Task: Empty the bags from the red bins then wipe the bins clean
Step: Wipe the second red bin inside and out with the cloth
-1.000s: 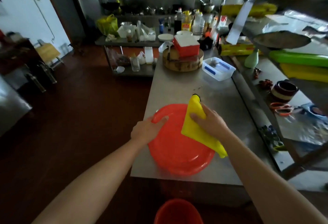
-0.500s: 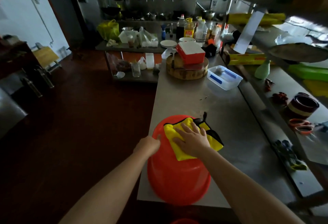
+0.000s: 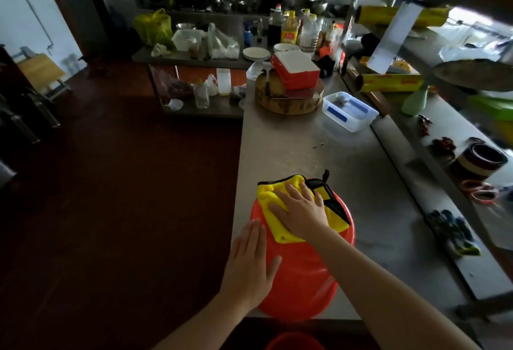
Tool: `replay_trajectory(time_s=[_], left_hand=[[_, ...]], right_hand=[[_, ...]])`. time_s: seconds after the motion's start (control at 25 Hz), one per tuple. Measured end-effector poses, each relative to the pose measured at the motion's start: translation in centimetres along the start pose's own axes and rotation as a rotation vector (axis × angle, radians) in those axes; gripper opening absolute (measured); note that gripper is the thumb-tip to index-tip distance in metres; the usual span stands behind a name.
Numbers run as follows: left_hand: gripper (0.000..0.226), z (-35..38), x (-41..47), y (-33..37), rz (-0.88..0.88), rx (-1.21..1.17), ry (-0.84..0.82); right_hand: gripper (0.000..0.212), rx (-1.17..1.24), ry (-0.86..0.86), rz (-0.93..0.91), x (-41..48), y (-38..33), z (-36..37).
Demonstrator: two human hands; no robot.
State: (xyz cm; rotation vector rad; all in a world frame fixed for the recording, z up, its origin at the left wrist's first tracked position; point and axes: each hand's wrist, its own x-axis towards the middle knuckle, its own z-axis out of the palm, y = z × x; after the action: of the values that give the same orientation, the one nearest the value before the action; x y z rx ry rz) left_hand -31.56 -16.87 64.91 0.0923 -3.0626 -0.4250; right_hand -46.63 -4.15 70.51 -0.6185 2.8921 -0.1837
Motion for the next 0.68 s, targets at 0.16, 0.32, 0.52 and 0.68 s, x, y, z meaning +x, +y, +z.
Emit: replay_trajectory(time_s=[0.16,0.32,0.52,0.68], left_hand=[[0.087,-0.6,-0.1,-0.3,0.028,0.098,-0.012],[0.093,-0.5,-0.1,-0.9,0.088,0.091,-0.04],[0.099,-0.1,0.1,-1.1,0.057,0.064,-0.066],[0.103,-0.6,-0.1,-1.0,0.067,0.049,-0.024]], right_hand=[[0.064,-0.028,0.013,0.142,0.1,2.2,-0.5],[0.061,0.005,0.063,0.328,-1.1,4.0,0.0],[0.069,0.119,0.082,0.408,-1.1,-1.3,0.8],[0.076,0.102,0.039,0.262,-0.9,-5.0,1.2]])
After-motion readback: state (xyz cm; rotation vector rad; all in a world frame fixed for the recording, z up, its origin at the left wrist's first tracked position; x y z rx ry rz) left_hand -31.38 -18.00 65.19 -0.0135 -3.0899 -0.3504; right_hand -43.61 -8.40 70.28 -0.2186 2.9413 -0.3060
